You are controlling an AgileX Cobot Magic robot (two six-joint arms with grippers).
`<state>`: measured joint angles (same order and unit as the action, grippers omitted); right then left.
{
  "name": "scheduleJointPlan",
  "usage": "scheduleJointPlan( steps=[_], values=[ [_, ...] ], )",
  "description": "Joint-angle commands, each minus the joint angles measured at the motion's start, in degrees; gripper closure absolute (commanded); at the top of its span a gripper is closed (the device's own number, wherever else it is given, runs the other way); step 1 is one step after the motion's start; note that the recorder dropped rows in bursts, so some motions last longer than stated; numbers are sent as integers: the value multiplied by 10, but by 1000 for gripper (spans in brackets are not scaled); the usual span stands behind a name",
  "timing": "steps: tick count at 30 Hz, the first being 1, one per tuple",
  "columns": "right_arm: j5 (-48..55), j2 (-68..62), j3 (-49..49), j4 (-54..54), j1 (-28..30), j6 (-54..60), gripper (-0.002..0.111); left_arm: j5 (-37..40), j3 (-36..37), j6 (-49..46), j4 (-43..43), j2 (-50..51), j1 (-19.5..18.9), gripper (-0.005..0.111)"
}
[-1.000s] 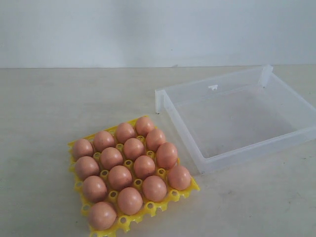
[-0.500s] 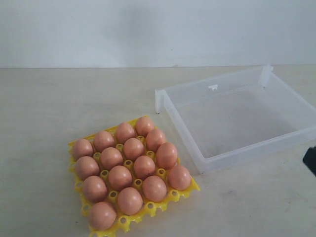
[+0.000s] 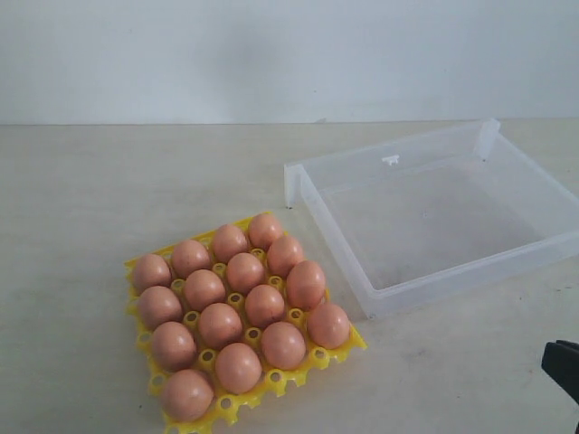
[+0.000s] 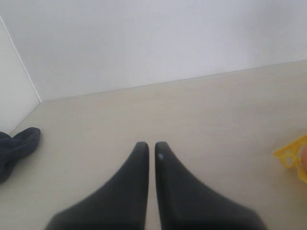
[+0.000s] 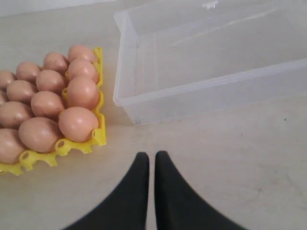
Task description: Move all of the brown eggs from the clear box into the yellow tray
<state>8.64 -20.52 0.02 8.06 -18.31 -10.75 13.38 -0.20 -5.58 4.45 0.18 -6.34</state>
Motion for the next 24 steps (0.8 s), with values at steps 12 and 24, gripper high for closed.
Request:
scheduleJointPlan(
  steps=[12,24],
  values=[
    [-43,59,0,-136,18,29,108,-1,2,2,-1,-2,3,103],
    [128,205,0,-130,195,20,108,-5,2,2,-1,-2,3,103]
  ],
)
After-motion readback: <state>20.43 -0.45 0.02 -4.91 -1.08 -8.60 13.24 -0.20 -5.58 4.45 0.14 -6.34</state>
